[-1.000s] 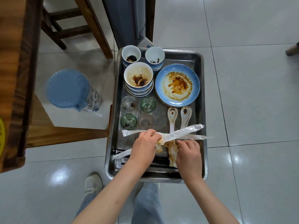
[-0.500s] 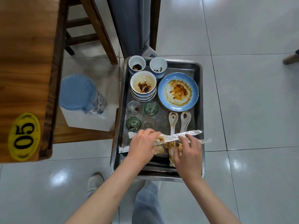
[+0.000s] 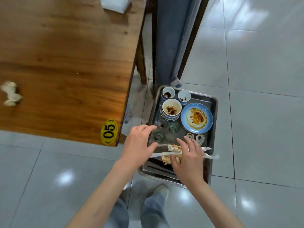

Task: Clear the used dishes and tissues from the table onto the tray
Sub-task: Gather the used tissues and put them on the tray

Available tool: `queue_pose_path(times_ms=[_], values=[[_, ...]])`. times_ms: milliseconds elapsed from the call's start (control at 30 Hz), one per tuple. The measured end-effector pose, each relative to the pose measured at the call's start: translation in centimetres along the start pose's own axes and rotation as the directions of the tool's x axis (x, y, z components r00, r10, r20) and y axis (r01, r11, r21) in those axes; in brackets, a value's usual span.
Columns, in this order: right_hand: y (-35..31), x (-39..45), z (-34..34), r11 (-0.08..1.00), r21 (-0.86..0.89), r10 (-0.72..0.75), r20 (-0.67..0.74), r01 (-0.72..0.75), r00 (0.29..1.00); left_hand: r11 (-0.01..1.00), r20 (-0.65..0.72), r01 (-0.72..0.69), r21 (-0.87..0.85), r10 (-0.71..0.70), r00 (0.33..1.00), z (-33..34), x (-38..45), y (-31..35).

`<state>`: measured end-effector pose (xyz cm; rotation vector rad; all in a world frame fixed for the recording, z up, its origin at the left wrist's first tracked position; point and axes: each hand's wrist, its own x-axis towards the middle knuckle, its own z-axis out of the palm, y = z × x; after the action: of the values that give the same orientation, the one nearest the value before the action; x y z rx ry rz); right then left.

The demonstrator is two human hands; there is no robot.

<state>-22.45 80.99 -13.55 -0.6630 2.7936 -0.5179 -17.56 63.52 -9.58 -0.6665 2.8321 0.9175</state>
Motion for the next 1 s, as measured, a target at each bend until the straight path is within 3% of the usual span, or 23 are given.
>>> queue_pose_path(times_ms=[233,533,667,1000], values=[[-8.6,0.5,-3.4,0.988,0.026,-0.152,0.057,0.15,0.987,0.992,-0.15,0.123,0.028,-0.118,0.982,-10.7,-4.2,-4.3],[-23.1,2.6,-2.6,0.965,0.016,-0.262,0.069,0.262,0.963,0.947,-0.312,0.32,0.013,-0.3,0.901,-22.8,-8.2,-16.3],[-30.0,3.7,0.5,0.963,-0.026,-0.265,0.065,0.268,0.962,0.932,-0.325,0.362,0.035,-0.331,0.886,-27.5,-8.9,-22.3],[-43.7,5.5,9.4,0.979,-0.044,-0.196,0.081,0.2,0.977,0.928,-0.237,0.326,0.179,-0.281,0.93,-35.0,-7.5,-35.6]])
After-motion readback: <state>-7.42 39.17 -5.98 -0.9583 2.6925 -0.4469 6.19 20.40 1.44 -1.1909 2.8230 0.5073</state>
